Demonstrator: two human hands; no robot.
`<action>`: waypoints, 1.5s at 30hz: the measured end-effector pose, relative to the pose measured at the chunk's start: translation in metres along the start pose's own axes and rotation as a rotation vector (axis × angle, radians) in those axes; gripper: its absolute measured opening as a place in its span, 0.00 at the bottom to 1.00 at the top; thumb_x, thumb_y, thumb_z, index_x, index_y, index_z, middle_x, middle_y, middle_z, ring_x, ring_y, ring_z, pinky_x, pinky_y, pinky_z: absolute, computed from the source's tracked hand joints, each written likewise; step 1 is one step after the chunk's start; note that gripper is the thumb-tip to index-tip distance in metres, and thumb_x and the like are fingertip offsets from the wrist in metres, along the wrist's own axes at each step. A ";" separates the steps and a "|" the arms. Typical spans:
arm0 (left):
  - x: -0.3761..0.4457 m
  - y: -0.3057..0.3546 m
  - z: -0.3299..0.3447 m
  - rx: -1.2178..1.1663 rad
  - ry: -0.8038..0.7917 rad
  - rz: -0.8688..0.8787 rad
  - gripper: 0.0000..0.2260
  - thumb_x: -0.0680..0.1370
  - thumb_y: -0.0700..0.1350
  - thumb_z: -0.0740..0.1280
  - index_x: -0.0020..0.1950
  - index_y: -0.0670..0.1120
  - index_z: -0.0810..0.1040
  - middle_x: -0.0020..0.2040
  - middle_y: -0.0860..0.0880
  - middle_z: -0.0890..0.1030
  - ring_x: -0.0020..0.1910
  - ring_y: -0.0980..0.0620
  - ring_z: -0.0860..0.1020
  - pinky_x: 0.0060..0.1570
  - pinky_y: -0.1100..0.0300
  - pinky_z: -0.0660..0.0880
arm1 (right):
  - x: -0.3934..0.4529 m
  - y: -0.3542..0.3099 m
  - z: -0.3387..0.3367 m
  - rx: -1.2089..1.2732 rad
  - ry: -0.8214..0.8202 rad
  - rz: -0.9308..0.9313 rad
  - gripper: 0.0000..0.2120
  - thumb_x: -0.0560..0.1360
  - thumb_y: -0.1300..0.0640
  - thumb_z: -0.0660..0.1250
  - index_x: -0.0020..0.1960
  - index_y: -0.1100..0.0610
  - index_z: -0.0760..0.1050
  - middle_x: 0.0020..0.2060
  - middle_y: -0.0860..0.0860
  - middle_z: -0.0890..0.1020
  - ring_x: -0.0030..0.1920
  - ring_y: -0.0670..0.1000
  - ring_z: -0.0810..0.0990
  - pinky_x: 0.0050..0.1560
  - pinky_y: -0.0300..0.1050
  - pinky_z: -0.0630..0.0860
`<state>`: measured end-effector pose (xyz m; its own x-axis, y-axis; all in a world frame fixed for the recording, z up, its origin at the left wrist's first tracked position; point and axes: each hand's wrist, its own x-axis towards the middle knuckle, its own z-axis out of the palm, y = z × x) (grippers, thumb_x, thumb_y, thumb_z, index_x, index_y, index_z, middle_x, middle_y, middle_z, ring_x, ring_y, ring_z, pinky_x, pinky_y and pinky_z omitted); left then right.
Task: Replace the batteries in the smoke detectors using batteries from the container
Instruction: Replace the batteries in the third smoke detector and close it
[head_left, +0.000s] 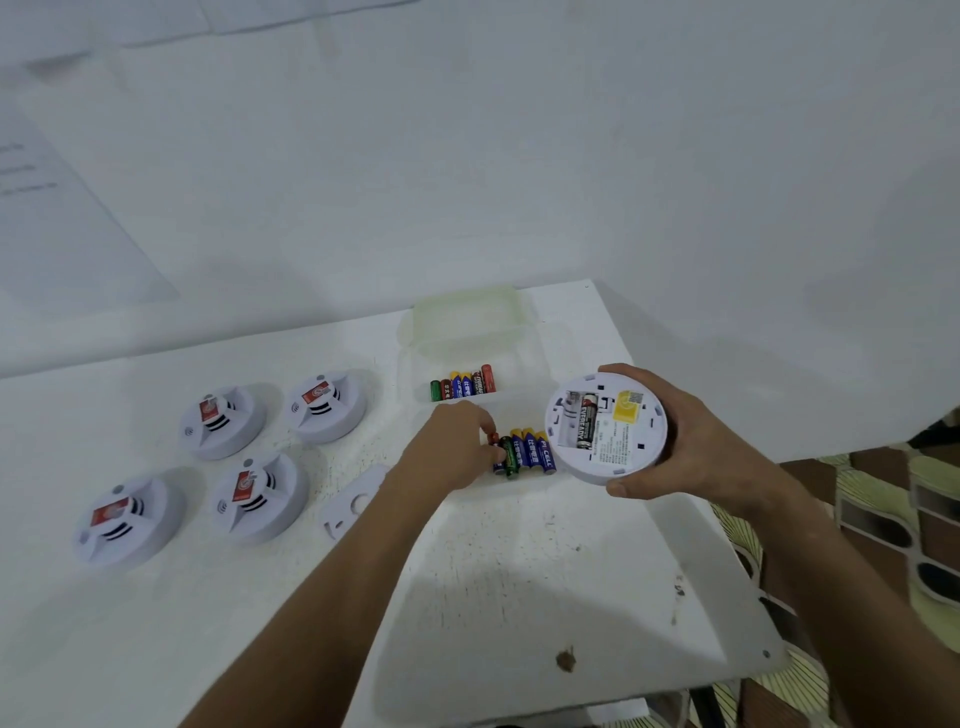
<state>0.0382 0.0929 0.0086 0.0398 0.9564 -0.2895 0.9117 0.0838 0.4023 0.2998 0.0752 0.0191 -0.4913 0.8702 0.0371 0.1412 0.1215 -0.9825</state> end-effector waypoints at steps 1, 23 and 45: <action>0.001 0.000 0.000 -0.019 -0.005 -0.006 0.15 0.74 0.50 0.73 0.58 0.47 0.79 0.56 0.47 0.80 0.48 0.52 0.77 0.45 0.61 0.72 | -0.001 0.001 0.001 -0.005 0.000 0.002 0.44 0.56 0.65 0.81 0.69 0.49 0.70 0.60 0.44 0.80 0.62 0.47 0.78 0.51 0.39 0.79; -0.062 0.033 -0.061 -0.654 0.461 0.192 0.09 0.70 0.40 0.73 0.45 0.50 0.78 0.37 0.53 0.85 0.37 0.56 0.84 0.39 0.60 0.79 | 0.015 -0.007 0.020 0.003 -0.067 -0.009 0.45 0.57 0.64 0.81 0.70 0.49 0.69 0.61 0.46 0.79 0.63 0.49 0.78 0.53 0.42 0.80; -0.089 0.004 -0.008 -0.386 0.650 0.545 0.04 0.74 0.44 0.72 0.46 0.45 0.85 0.45 0.52 0.84 0.42 0.59 0.79 0.38 0.65 0.78 | 0.031 -0.014 0.042 0.056 -0.119 -0.034 0.43 0.57 0.65 0.81 0.69 0.50 0.70 0.59 0.46 0.80 0.61 0.49 0.79 0.51 0.44 0.81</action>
<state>0.0348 0.0100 0.0429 0.0787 0.8502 0.5205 0.6306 -0.4469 0.6346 0.2466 0.0808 0.0265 -0.5943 0.8026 0.0520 0.0757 0.1202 -0.9899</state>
